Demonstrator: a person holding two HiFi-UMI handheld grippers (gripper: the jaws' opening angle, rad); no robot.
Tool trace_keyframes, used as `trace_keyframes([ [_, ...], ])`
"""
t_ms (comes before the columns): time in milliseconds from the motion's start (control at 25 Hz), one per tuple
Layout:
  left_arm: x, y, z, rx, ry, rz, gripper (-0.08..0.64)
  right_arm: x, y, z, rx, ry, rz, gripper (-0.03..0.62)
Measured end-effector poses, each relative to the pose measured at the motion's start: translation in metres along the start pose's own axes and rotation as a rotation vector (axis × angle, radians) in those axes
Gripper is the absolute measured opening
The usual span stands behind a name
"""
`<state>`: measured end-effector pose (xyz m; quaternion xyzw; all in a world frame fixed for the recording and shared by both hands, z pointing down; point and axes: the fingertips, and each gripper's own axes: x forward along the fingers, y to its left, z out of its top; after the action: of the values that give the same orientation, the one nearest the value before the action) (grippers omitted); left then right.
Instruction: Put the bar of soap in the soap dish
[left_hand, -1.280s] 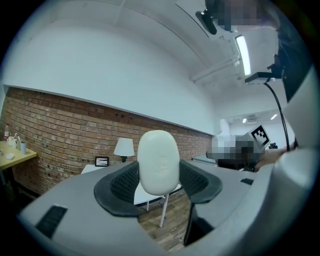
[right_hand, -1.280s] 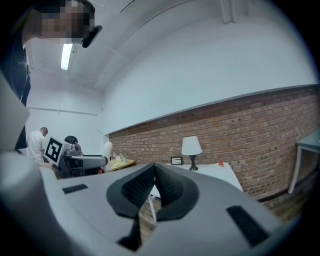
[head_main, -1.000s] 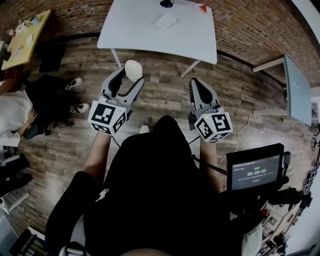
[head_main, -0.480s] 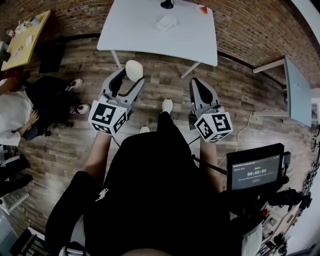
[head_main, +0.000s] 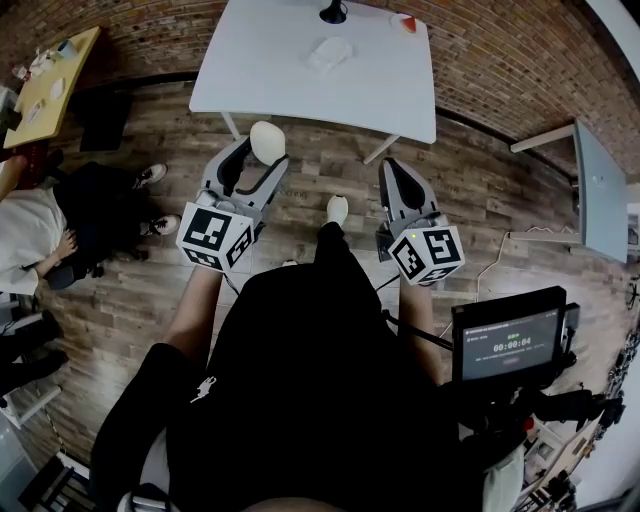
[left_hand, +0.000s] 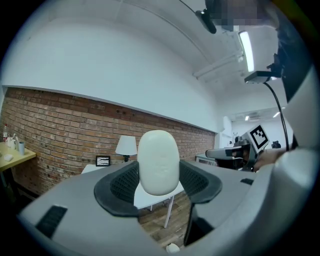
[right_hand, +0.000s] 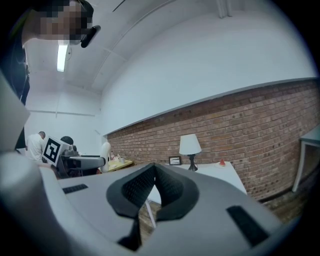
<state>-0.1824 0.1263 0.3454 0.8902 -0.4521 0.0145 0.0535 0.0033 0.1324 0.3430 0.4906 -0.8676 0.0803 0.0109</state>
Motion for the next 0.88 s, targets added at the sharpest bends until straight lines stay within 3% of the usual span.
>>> trace_keyframes([
  [880, 0.202, 0.033, 0.013, -0.011, 0.087, 0.023, 0.258, 0.126, -0.163, 0.022, 0.039, 0.056, 0.078, 0.005],
])
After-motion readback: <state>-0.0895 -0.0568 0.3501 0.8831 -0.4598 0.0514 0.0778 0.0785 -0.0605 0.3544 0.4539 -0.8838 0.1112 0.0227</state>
